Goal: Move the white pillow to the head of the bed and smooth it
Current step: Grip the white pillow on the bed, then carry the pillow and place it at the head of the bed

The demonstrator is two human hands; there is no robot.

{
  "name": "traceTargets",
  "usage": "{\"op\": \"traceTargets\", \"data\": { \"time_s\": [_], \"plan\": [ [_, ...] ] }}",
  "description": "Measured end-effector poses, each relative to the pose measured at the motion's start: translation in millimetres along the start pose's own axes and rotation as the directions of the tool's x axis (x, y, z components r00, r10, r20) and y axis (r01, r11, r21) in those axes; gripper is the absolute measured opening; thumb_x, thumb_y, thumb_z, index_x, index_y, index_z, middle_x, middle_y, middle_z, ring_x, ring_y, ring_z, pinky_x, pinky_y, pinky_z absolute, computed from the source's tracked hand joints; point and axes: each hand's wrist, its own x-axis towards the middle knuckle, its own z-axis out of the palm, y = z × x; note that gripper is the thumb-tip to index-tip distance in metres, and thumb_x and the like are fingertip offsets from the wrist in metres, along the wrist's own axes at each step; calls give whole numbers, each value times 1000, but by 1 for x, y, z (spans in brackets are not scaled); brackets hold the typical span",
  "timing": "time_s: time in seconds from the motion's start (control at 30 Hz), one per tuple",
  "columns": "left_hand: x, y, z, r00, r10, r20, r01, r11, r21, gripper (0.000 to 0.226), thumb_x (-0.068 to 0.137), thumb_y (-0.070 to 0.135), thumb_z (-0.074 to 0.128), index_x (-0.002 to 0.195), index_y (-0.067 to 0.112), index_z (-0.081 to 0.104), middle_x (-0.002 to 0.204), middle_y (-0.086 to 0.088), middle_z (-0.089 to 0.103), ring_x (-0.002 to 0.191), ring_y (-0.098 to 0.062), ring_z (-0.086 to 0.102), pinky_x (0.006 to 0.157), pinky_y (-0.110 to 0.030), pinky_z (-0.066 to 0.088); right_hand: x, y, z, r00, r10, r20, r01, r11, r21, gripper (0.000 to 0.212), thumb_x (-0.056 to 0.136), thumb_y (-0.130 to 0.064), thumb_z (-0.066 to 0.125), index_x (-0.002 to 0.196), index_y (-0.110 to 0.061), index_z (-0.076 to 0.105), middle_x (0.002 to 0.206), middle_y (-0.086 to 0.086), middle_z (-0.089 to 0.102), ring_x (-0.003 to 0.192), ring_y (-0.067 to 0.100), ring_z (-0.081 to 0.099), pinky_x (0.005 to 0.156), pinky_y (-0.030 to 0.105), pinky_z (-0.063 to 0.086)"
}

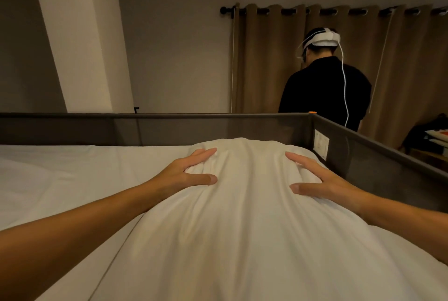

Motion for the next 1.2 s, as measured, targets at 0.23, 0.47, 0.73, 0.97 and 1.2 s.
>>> {"op": "traceTargets", "data": {
  "time_s": [0.23,0.47,0.73,0.97,1.2],
  "plan": [
    [-21,46,-32,987,110,-113,-110,994,10,73,54,61,77,123,57,54,155,20,25,135,-4,34,100,-26,31,1,-44,-10,980,-197,-21,191,967,-169,78,62,-70,64,133,-62,33,152,-28,14,132,1,19,102,30,22],
    [-69,127,-93,932,245,-268,-206,965,164,69,55,48,82,121,49,60,155,14,30,134,6,31,103,-18,24,7,-125,-24,896,-444,-12,435,883,-178,80,52,-75,70,126,-65,42,147,-36,17,132,-7,21,101,27,22],
    [-168,230,-163,813,310,-493,-140,926,352,53,73,26,76,125,31,64,139,17,50,107,26,47,85,2,35,13,-244,-13,748,-661,61,664,746,-49,82,56,-65,72,132,-50,46,144,-29,26,119,1,39,79,13,35],
    [-292,268,-193,676,317,-666,8,900,436,45,76,26,73,119,37,66,126,33,56,104,23,53,73,2,41,-4,-322,52,572,-807,147,800,588,118,75,59,-63,75,129,-51,49,148,-26,26,123,-3,39,86,15,31],
    [-447,260,-213,602,259,-755,218,857,468,53,68,40,76,119,49,62,141,27,47,117,25,41,90,-10,34,-52,-382,170,429,-870,244,832,485,268,74,65,-53,72,135,-43,46,152,-19,24,132,7,31,98,26,28]
  ]
}}
